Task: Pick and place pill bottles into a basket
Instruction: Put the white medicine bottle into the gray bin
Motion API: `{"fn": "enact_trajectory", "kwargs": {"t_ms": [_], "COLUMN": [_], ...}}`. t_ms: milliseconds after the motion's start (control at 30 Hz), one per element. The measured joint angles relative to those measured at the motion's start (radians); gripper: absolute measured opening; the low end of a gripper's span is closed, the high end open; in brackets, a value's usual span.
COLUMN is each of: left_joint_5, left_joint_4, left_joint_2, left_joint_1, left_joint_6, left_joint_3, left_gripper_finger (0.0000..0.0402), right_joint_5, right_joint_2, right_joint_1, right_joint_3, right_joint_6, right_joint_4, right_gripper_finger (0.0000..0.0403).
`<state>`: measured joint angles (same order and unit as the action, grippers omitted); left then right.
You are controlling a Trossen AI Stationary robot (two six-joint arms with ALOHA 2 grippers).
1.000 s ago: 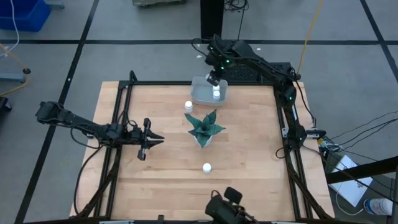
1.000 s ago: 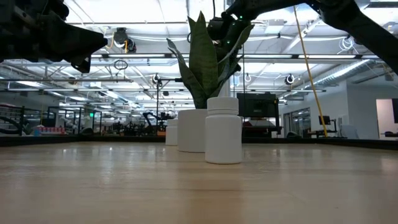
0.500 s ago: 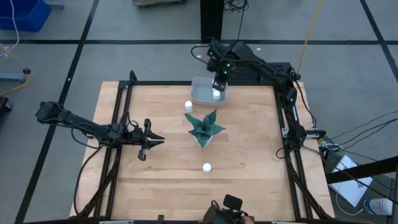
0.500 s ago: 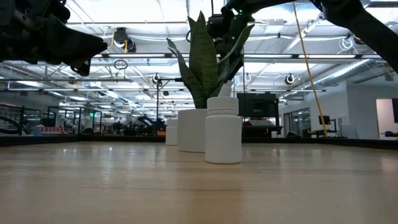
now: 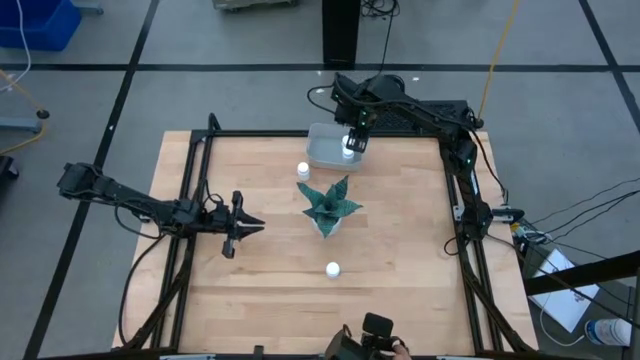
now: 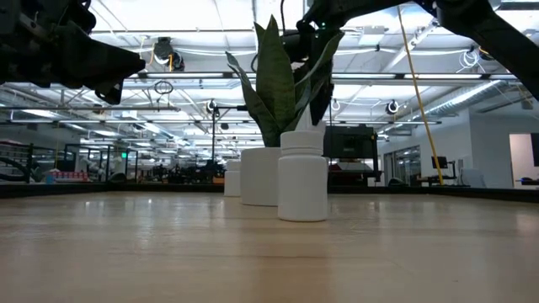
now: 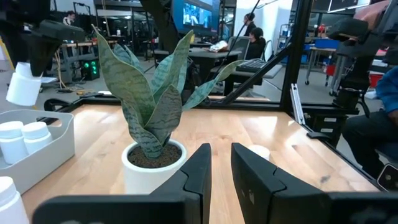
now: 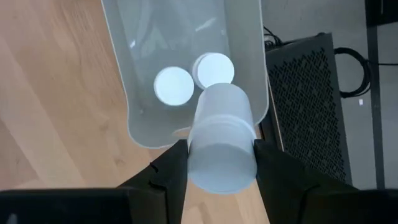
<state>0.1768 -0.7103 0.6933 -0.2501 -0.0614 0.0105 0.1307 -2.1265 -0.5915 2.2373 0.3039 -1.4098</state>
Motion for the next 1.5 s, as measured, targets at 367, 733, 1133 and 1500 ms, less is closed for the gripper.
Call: {"fn": "enact_trajectory", "kwargs": {"t_ms": [367,733,1133,1500], "left_joint_5": [0.007,0.007,0.008,0.008], "left_joint_4": [0.003,0.034,0.042,0.05], "left_joint_2": [0.0,0.0,0.0,0.0], "left_joint_1": [0.0,0.0,0.0,0.0], "left_joint_6": [0.002,0.005,0.006,0.007], "left_joint_3": [0.0,0.0,0.0,0.0], "left_gripper_finger": [0.0067,0.0067,0.0067,0.0067], "right_joint_5": [-0.078,-0.237,-0.202,-0.104], "right_joint_2": [0.0,0.0,-0.01,0.003], "right_joint_1": [0.029,0.038,0.103,0.102], "right_joint_3": [-0.026,-0.026,-0.208,-0.237], "right_joint_6": [0.113,0.12,0.2,0.245], "right_joint_4": [0.218,0.262,0.389,0.46], "right_gripper_finger": [0.0147,0.0147,0.0147,0.0148]}}
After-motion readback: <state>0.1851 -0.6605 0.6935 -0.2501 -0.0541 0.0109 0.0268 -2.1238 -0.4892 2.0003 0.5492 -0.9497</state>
